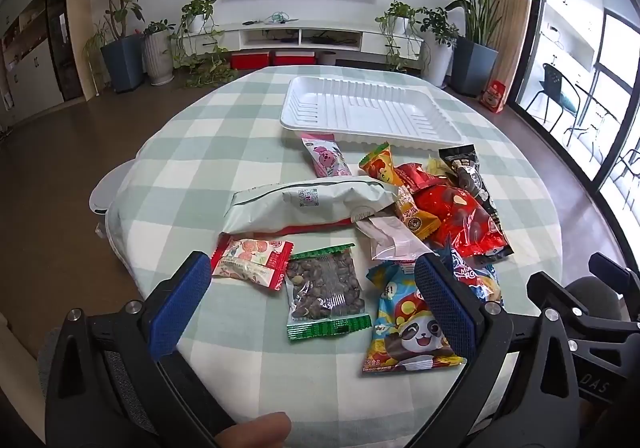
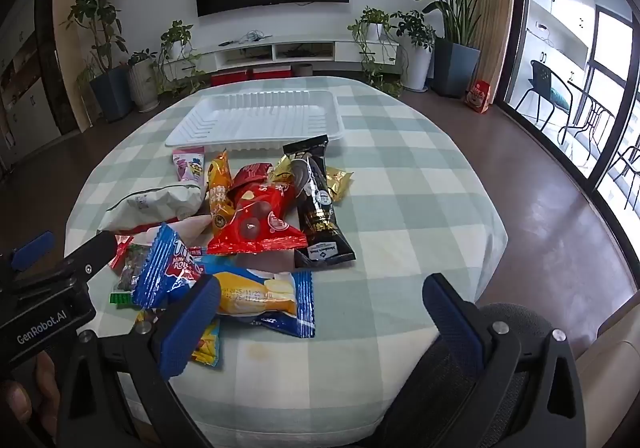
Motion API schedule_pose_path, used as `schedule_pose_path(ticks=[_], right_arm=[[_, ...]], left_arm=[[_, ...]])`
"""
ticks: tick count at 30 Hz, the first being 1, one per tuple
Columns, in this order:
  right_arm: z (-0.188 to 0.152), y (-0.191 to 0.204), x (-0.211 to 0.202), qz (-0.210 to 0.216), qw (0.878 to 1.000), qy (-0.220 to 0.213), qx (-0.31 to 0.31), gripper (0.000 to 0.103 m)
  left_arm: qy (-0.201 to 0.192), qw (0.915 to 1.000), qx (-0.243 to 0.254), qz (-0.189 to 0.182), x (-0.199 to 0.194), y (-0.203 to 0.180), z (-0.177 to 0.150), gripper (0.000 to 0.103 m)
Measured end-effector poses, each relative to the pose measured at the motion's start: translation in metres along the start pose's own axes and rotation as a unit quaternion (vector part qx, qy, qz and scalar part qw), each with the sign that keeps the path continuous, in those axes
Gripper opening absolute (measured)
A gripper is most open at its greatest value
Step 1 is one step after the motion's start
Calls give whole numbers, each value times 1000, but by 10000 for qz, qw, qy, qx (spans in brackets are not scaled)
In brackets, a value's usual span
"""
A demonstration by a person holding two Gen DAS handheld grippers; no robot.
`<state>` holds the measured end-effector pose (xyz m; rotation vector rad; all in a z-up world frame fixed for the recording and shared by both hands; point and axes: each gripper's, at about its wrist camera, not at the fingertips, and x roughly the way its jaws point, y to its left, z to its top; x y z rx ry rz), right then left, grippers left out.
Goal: Organize snacks
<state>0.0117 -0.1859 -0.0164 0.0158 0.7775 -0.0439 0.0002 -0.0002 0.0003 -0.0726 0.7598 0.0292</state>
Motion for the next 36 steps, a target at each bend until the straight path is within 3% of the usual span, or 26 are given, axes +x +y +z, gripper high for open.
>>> schedule_pose_path(ticks=[36], right_arm=[[-4, 1, 6, 41, 10000, 89, 6, 103]], left_arm=[[68, 10000, 17, -8, 5, 0, -4, 103]])
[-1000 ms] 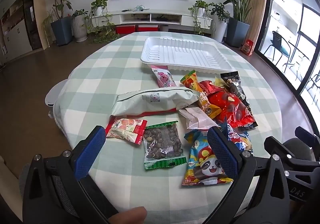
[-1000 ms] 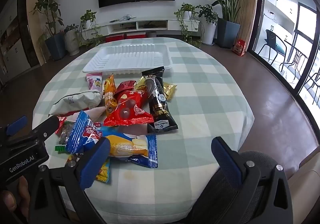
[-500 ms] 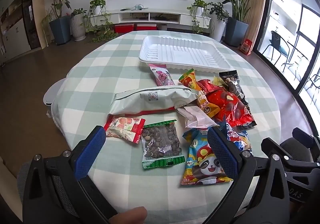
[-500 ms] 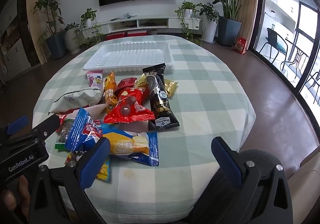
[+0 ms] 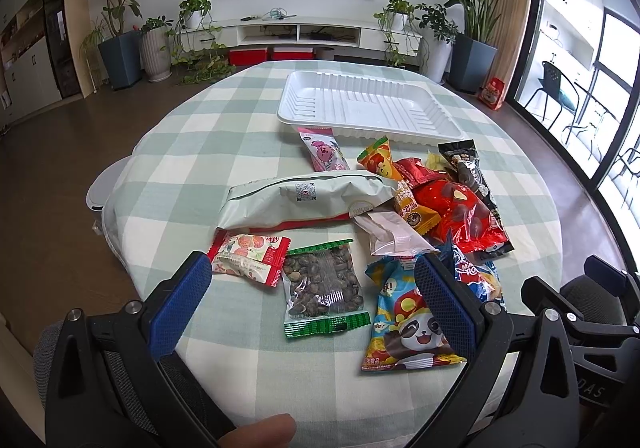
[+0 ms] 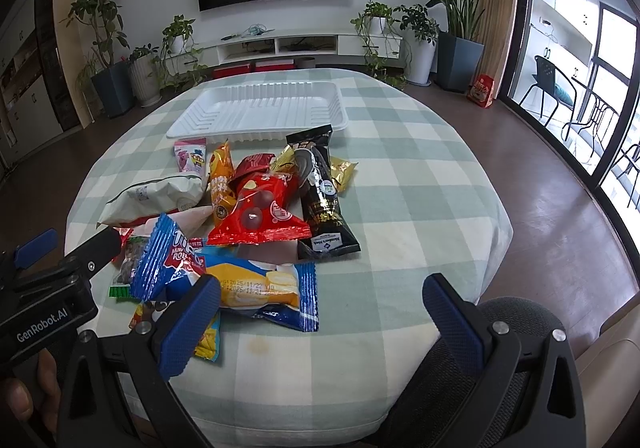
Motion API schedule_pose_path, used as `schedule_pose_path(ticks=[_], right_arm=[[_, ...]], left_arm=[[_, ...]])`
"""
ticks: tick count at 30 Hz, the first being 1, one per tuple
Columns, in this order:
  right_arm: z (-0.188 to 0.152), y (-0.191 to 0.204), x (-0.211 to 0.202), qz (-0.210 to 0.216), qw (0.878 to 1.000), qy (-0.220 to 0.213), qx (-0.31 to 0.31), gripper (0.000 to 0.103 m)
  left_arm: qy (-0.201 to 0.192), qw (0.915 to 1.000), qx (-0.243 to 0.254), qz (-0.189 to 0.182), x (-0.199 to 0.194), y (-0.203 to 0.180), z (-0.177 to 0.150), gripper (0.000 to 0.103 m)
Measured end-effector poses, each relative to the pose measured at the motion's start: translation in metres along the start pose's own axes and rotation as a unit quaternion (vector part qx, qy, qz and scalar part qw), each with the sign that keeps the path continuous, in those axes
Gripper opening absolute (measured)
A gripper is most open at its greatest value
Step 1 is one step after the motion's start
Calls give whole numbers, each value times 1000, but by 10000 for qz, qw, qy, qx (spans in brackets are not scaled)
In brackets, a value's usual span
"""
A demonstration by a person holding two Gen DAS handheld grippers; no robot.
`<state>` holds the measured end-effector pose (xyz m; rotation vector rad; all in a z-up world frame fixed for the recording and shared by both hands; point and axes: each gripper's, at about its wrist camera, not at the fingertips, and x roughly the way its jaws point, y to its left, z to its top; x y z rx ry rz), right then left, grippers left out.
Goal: Organize snacks
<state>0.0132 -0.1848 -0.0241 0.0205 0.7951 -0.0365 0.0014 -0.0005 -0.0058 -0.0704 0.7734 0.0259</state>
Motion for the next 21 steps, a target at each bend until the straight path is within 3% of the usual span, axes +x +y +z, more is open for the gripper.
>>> schedule_pose_path(ticks=[21], right_arm=[[-1, 1, 1, 7, 10000, 27, -7, 103]], left_arm=[[25, 10000, 0, -7, 0, -3, -1, 103]])
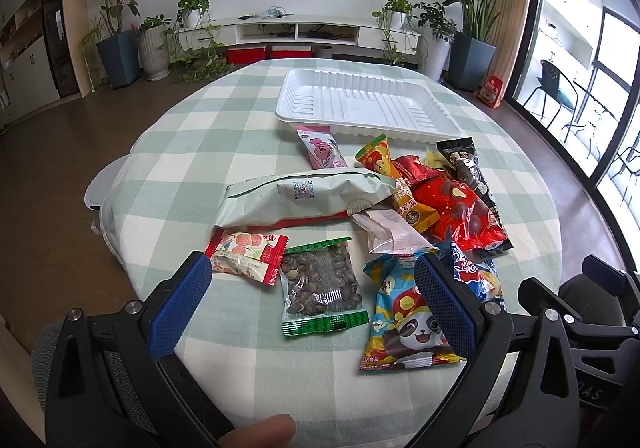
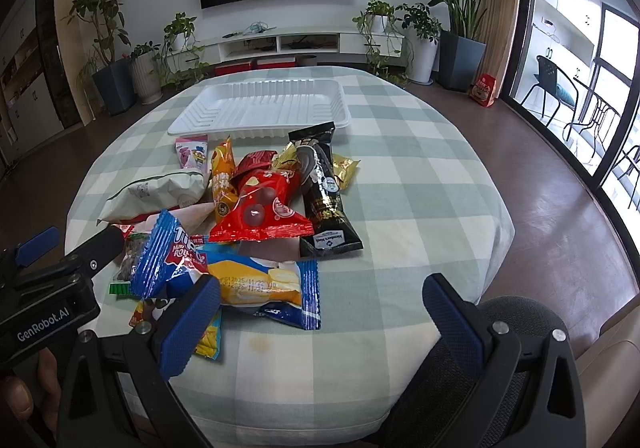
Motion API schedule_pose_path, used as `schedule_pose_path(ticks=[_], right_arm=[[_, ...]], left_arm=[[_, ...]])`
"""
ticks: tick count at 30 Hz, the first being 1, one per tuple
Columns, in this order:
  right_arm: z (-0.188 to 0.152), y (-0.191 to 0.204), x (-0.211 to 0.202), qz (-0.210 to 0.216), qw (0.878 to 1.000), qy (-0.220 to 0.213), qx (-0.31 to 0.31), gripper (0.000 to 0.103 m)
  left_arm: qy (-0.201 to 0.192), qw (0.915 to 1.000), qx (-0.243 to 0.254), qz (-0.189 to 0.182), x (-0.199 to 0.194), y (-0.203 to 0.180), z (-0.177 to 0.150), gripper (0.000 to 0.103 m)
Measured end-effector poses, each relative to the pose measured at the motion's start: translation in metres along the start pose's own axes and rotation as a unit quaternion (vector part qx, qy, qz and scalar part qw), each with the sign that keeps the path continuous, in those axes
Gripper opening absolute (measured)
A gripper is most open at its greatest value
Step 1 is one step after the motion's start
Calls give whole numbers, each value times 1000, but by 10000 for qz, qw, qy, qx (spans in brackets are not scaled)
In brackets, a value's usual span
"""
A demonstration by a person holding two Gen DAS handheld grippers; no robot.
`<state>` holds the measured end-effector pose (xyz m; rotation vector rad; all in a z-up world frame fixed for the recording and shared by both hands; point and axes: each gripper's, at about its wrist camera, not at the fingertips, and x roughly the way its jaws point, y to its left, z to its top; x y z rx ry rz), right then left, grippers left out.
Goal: Organize snacks
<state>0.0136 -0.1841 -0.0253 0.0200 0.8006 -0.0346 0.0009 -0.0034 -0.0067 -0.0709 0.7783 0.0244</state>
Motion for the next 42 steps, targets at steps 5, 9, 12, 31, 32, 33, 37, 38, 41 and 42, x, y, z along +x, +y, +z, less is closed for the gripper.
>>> schedule_pose_path(ticks=[5, 9, 12, 31, 32, 33, 37, 38, 41, 42], right_arm=[[-2, 3, 3, 1, 10000, 17, -5, 103], [-2, 2, 2, 2, 10000, 19, -5, 103], [-1, 2, 1, 4, 10000, 27, -3, 103], [-3, 2, 3, 4, 10000, 39, -6, 103], [-3, 2, 3, -2, 10000, 33, -8, 103], [-4, 2, 3, -1, 10000, 33, -7, 103], [-2, 1, 3, 5, 10000, 50, -5, 103], [-2, 0, 3, 8, 10000, 51, -2, 103], [-1, 0, 3, 1, 10000, 31, 8, 103], [-7, 1, 4, 21, 10000, 9, 48, 103]], left_arm=[[3, 10000, 0, -2, 1, 0, 0, 103], [-1, 10000, -1, -2, 0, -1, -1, 103], [5, 10000, 0, 1, 0, -1, -1, 103], [16, 10000, -5, 0, 1, 0, 0, 103], [15, 10000, -4, 2, 1, -1, 0, 103], [14, 10000, -2, 0, 1, 0, 0, 103], [17, 10000, -7, -18, 1, 0, 0, 103], [18, 10000, -31, -70, 1, 1, 0, 103], [-8, 9995, -46, -300, 1, 5, 1, 103], [-18, 9991, 18, -423, 0, 7, 1, 103]])
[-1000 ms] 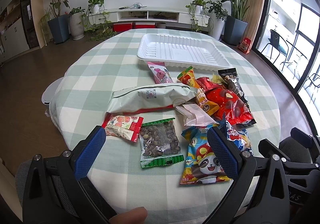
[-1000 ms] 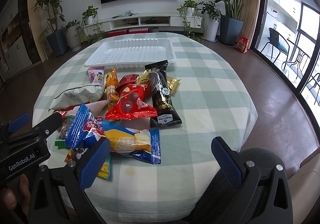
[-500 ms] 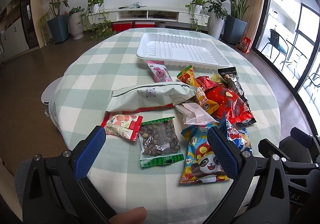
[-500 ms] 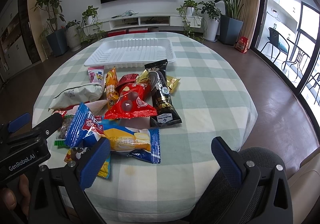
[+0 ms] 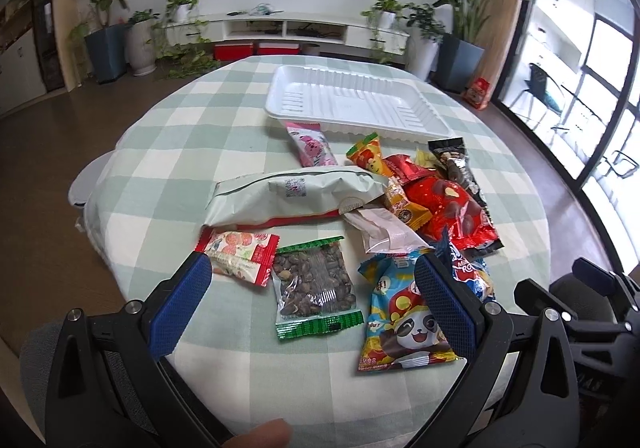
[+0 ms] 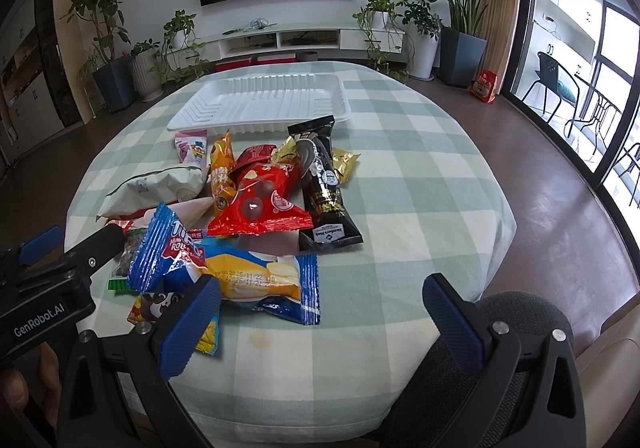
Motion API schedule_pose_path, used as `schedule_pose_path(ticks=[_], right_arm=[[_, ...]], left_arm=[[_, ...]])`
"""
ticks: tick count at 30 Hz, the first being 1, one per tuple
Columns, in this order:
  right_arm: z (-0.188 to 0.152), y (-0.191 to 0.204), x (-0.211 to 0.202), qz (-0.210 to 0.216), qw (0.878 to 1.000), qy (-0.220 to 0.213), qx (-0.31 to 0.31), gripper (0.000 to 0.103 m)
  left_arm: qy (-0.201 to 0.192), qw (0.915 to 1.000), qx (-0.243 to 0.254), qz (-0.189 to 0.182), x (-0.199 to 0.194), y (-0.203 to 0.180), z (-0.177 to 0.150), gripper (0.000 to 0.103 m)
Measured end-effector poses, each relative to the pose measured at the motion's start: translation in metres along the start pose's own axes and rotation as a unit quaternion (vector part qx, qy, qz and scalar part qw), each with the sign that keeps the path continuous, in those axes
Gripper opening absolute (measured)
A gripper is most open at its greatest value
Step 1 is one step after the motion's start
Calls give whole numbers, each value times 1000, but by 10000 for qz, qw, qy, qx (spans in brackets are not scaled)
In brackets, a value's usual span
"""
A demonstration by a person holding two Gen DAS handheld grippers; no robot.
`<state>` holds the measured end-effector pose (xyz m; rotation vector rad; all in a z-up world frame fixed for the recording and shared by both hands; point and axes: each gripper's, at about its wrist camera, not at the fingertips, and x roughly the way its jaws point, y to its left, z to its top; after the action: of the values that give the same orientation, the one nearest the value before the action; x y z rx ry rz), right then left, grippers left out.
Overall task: Organize snacks
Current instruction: 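Grasp the pale green-white bag with the left gripper while the right grasps the black-gold bar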
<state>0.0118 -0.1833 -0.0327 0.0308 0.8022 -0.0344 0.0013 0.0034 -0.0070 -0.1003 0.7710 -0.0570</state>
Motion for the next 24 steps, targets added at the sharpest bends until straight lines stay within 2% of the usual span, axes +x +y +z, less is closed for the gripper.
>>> schedule_pose_path(ticks=[2, 4, 5, 7, 8, 10, 12, 14, 15, 16, 17, 18, 19, 21, 24], right_arm=[[-6, -2, -2, 72, 9999, -28, 74, 103], [-9, -6, -3, 192, 9996, -83, 213, 103], [-11, -8, -3, 261, 9991, -120, 306, 103], [-15, -11, -4, 394, 9980, -202, 457, 103], [-16, -12, -4, 445, 9976, -212, 487, 103], [-20, -13, -2, 570, 9970, -159, 494, 103], [-23, -12, -2, 671, 9969, -75, 398, 100], [-25, -11, -3, 792, 9964, -62, 286, 93], [-25, -11, -3, 849, 9960, -59, 285, 91], [-24, -12, -3, 910, 9954, -39, 284, 88], [-22, -14, -3, 955, 9950, -13, 282, 84], [-25, -13, -3, 976, 9949, 16, 261, 83], [-23, -13, -2, 995, 9947, 43, 259, 82], [-23, -12, -2, 1033, 9942, 104, 277, 82], [-18, -18, -3, 1089, 9933, 144, 357, 82]], left_arm=[[-134, 9996, 222, -80, -5, 3, -5, 103], [-518, 9973, 496, -140, -14, 12, -13, 103], [-390, 9972, 597, -231, -16, 16, -15, 103], [488, 9961, 659, -335, -6, 29, -14, 103], [603, 9958, 629, -271, -4, 37, -14, 103], [439, 9964, 725, 12, -11, 51, -8, 103], [529, 9934, 967, 314, -8, 59, 7, 103], [390, 9907, 1295, 167, -9, 62, 27, 103], [268, 9866, 1607, 62, -8, 58, 39, 103], [268, 9808, 1934, -2, -3, 56, 52, 103], [337, 9712, 2345, -230, 4, 48, 61, 103], [440, 9584, 2778, -477, 13, 40, 70, 103], [518, 9469, 3126, -538, 21, 31, 75, 103], [872, 9147, 3904, -572, 43, 14, 79, 103], [1295, 8762, 4600, -628, 73, -2, 83, 101]])
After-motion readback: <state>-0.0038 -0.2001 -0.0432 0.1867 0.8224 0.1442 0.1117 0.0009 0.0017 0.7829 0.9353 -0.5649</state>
